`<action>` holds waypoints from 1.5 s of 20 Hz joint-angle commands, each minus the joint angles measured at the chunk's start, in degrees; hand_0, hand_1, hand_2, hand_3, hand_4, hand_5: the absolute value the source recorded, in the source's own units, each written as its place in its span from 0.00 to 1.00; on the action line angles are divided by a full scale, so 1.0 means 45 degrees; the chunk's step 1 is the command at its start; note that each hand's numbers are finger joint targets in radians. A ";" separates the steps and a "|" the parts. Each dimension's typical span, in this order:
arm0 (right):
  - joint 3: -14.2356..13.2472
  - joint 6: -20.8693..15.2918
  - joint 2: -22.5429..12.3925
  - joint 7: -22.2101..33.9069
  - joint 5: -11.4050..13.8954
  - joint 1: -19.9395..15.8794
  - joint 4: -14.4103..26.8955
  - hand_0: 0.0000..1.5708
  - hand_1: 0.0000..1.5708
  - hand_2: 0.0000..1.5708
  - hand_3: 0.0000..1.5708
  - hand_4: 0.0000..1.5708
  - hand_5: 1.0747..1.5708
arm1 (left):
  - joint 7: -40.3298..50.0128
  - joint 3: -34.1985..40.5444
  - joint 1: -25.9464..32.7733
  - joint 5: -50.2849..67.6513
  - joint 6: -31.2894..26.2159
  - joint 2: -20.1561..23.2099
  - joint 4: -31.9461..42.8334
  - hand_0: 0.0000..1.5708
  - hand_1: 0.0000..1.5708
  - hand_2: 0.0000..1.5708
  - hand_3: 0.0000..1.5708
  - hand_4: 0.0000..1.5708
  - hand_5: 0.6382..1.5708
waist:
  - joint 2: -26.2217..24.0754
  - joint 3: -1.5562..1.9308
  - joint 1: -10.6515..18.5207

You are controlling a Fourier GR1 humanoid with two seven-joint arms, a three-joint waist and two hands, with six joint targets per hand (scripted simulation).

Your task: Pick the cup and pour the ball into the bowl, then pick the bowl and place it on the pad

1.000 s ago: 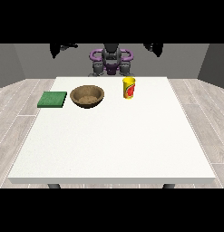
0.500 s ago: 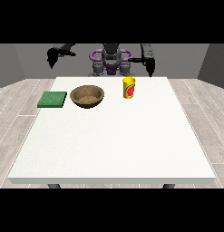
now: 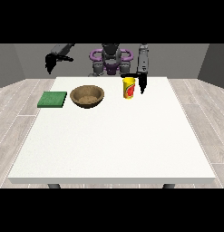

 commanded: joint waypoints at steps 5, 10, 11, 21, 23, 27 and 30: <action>-0.0103 0.0401 -0.0214 0.0045 -0.0269 -0.0847 0.0523 0.00 0.00 0.00 0.00 0.00 1.00 | -0.2730 0.0750 -0.1788 0.0017 0.0474 0.0014 0.3895 0.00 0.00 0.00 0.00 0.00 0.95 | 0.0632 -0.0004 -0.0295; -0.0405 0.0629 -0.0450 0.0233 -0.0521 -0.0681 0.0593 0.00 0.00 0.00 0.00 0.00 1.00 | -0.3084 0.1250 -0.2329 0.0310 0.0010 0.0561 0.5587 0.00 0.00 0.00 0.00 0.00 0.95 | 0.0226 -0.0004 -0.0368; -0.0054 0.0619 -0.0179 -0.0544 -0.0066 -0.0614 0.0543 0.00 0.00 0.00 0.00 0.00 1.00 | -0.3683 0.1447 -0.2776 0.0379 0.0097 0.0532 0.5966 0.00 0.00 0.00 0.00 0.00 0.95 | 0.0815 -0.0004 -0.0569; -0.0924 0.1184 -0.1353 -0.0050 -0.0762 -0.1458 0.0811 0.00 0.00 0.00 0.00 0.00 1.00 | -0.4390 0.0657 -0.2531 -0.1261 0.3985 0.0203 0.6358 0.84 0.84 1.00 1.00 0.93 0.65 | 0.1315 -0.0008 -0.1354; -0.0382 0.0598 -0.0708 -0.0166 -0.0056 -0.1037 0.0894 0.00 0.00 0.00 0.00 0.00 1.00 | -0.4133 -0.0071 -0.1987 -0.1543 0.4584 -0.0113 0.6157 0.84 0.84 1.00 1.00 0.94 0.66 | 0.0687 -0.0003 -0.1186; -0.0571 0.0947 -0.0757 0.0499 -0.0242 0.0323 0.1756 0.00 0.00 0.00 0.00 0.00 1.00 | -0.1851 -0.0677 -0.1360 -0.2359 0.3923 0.0536 0.5776 0.84 0.84 1.00 1.00 0.95 0.69 | -0.2124 0.0013 -0.0429; -0.0419 0.0510 -0.0572 0.0447 0.0156 -0.0204 0.2443 0.00 0.00 0.00 0.00 0.00 1.00 | 0.0295 -0.1374 -0.2930 -0.3857 0.4785 0.2238 0.5475 0.88 0.88 1.00 1.00 1.00 0.75 | -0.2593 0.0058 0.0145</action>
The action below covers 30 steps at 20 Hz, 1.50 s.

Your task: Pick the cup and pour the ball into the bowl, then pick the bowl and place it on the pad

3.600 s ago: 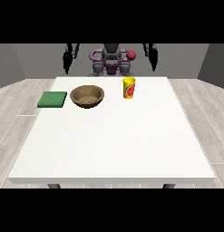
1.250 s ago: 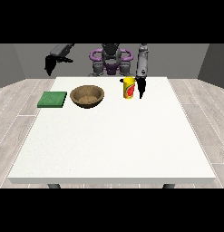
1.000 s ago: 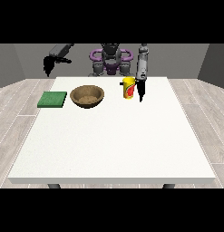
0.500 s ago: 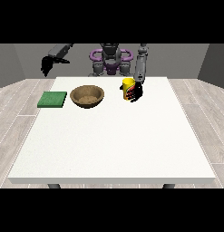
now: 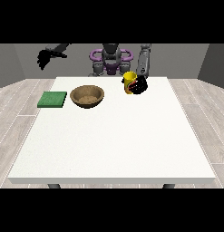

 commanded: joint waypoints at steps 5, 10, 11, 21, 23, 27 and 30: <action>-0.0112 0.0047 0.0061 -0.0062 0.0175 0.0381 0.1481 0.00 0.00 0.00 0.00 0.00 1.00 | 0.5417 -0.1397 -0.2818 -0.2805 0.0040 0.3329 0.0286 0.93 0.93 1.00 1.00 1.00 0.71 | -0.1554 -0.0025 0.0579; 0.0051 -0.0037 0.0118 -0.0199 0.0458 0.0074 0.1900 0.00 0.00 0.00 0.00 0.00 1.00 | 0.7924 -0.2890 -0.3772 -0.4976 0.1071 0.2317 0.0436 0.95 0.95 1.00 1.00 1.00 0.68 | -0.1722 -0.0056 0.0551; -0.0386 0.0160 -0.0254 -0.0458 0.0123 -0.0352 0.2071 0.00 0.00 0.00 0.00 0.00 0.99 | 0.7292 -0.2501 -0.3806 -0.4762 0.0544 0.2885 0.0211 0.95 0.95 1.00 1.00 1.00 0.68 | -0.1025 -0.0068 0.0682; -0.0783 0.1243 -0.0919 -0.0968 -0.0223 -0.0296 0.3046 0.00 0.00 0.00 0.00 0.00 1.00 | 1.1453 -0.4368 -0.5365 -0.8398 0.1179 0.1908 0.0372 0.95 0.95 1.00 1.00 0.97 0.65 | -0.1430 -0.0056 0.0233; -0.0419 0.0952 -0.0771 -0.0231 -0.0016 -0.0596 0.2926 0.00 0.00 0.00 0.00 0.00 1.00 | 1.2556 -0.5088 -0.5971 -0.9447 0.0858 0.1504 0.0701 0.98 0.98 1.00 1.00 1.00 0.57 | -0.1907 -0.0055 0.0088; -0.0913 0.1225 -0.1039 -0.1015 -0.0203 -0.0704 0.3800 0.00 0.00 0.00 0.00 0.00 1.00 | 1.3685 -0.6389 -0.7315 -1.1549 0.0316 0.1542 0.0887 0.99 0.99 1.00 1.00 0.97 0.71 | -0.1611 -0.0036 0.0337; -0.0739 0.1685 -0.1080 -0.0930 -0.0179 -0.0194 0.3919 0.00 0.00 0.00 0.00 0.00 1.00 | 1.4213 -0.7544 -0.7384 -1.2745 -0.0890 0.0939 0.1254 0.96 0.96 1.00 1.00 0.88 0.82 | -0.2242 -0.0042 -0.0031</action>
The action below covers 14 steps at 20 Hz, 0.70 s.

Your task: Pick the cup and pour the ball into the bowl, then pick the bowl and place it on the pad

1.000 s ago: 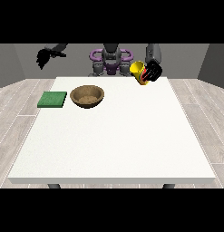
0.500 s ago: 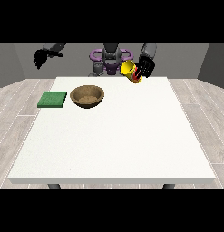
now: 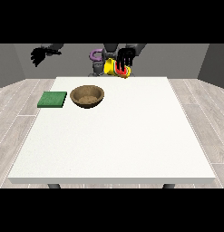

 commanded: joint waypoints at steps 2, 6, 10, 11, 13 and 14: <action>-0.0318 0.0685 -0.0649 -0.0867 0.0016 -0.0023 0.0728 0.00 0.00 0.00 0.00 0.00 1.00 | 0.0852 -0.1939 -0.1037 -0.2332 -0.1292 -0.0888 0.0306 0.94 0.94 1.00 1.00 1.00 0.61 | 0.0503 0.0013 -0.0085; 0.0072 0.0293 0.0066 -0.0324 0.0005 -0.0360 0.0568 0.00 0.00 0.00 0.00 0.00 1.00 | 0.1538 -0.3780 -0.1029 -0.4318 -0.2485 -0.1701 0.1022 0.96 0.96 1.00 1.00 1.00 0.43 | 0.0122 0.0005 -0.0268; 0.0061 0.0281 -0.0067 -0.0191 0.0044 -0.0600 0.0795 0.00 0.00 0.00 0.00 0.00 1.00 | 0.1726 -0.4888 -0.1857 -0.5782 -0.3858 -0.1825 0.1389 0.97 0.97 1.00 1.00 0.96 0.64 | 0.0135 -0.0007 -0.0229; -0.0016 0.0408 -0.0168 -0.0453 0.0017 -0.0496 0.0698 0.00 0.00 0.00 0.00 0.00 1.00 | 0.1810 -0.5220 -0.1420 -0.6211 -0.3592 -0.1600 0.1534 0.95 0.95 1.00 1.00 0.95 0.64 | 0.0235 -0.0013 -0.0188; -0.0286 0.0708 -0.0605 -0.1178 0.0207 0.0077 0.1362 0.00 0.00 0.00 0.00 0.00 1.00 | 0.1565 -0.5428 -0.1765 -0.6474 -0.4604 -0.1982 0.1268 0.93 0.93 1.00 1.00 0.94 0.62 | 0.0000 -0.0007 0.0218; -0.0169 0.0256 -0.0309 -0.0479 -0.0002 -0.0801 0.0892 0.00 0.00 0.00 0.00 0.00 1.00 | 0.1220 -0.5423 -0.2044 -0.6638 -0.4577 -0.1820 0.1475 0.93 0.93 1.00 1.00 0.96 0.58 | 0.0375 -0.0021 -0.0033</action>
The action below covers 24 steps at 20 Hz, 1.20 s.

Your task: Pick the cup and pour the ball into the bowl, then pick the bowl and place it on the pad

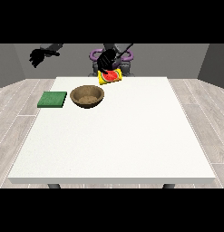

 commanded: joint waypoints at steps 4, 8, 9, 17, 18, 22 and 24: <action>0.0158 -0.0002 -0.0014 0.0648 -0.0054 -0.0009 -0.0222 0.00 0.00 0.00 0.00 0.00 1.00 | -0.0175 -0.0556 0.0294 -0.1590 -0.0979 -0.0291 -0.0136 0.92 0.92 1.00 1.00 0.97 0.53 | -0.0297 -0.0025 0.0042; 0.0404 -0.1057 0.0846 0.2199 -0.0279 -0.0337 -0.0626 0.00 0.00 0.00 0.00 0.00 0.99 | -0.0568 0.0496 0.1016 -0.0821 0.0378 0.0682 -0.0495 0.92 0.92 1.00 1.00 0.98 0.53 | -0.0541 -0.0040 0.0387; 0.0032 -0.1148 0.0575 0.1344 -0.0089 -0.0171 0.0034 0.00 0.00 0.00 0.00 0.07 0.99 | -0.0232 0.2246 0.0595 0.1066 0.0803 0.0080 -0.1443 0.94 0.94 1.00 1.00 0.95 0.63 | -0.0349 -0.0068 0.1343; -0.0070 -0.1594 0.0805 0.1237 -0.0103 0.0102 -0.0397 0.00 0.00 0.00 0.00 0.16 0.99 | -0.0361 0.7677 0.3197 0.7503 0.4365 -0.0765 -0.4058 0.57 0.57 0.54 0.30 0.80 0.86 | 0.0490 -0.0281 0.2105; -0.0202 -0.1671 0.1056 0.1000 -0.0310 0.0005 -0.0433 0.00 0.00 0.00 0.00 0.23 0.99 | -0.0730 0.7913 0.3856 0.8279 0.4990 -0.0772 -0.4464 0.36 0.36 0.00 0.00 0.57 0.93 | 0.0980 -0.0285 0.1946; 0.0170 -0.2022 0.1377 0.1207 -0.0149 -0.0890 -0.0832 0.00 0.00 0.00 0.00 0.19 0.99 | -0.2562 0.8515 0.5361 1.2344 0.5218 -0.0788 -0.6301 0.00 0.00 0.00 0.00 0.00 0.98 | 0.2111 -0.0312 0.1698; 0.0229 -0.2572 0.1645 0.1297 0.0000 -0.1125 -0.0887 0.00 0.00 0.00 0.00 0.19 1.00 | -0.3687 0.8567 0.5728 1.4418 0.4452 -0.0792 -0.7385 0.00 0.00 0.00 0.00 0.00 0.98 | 0.2219 -0.0229 0.1807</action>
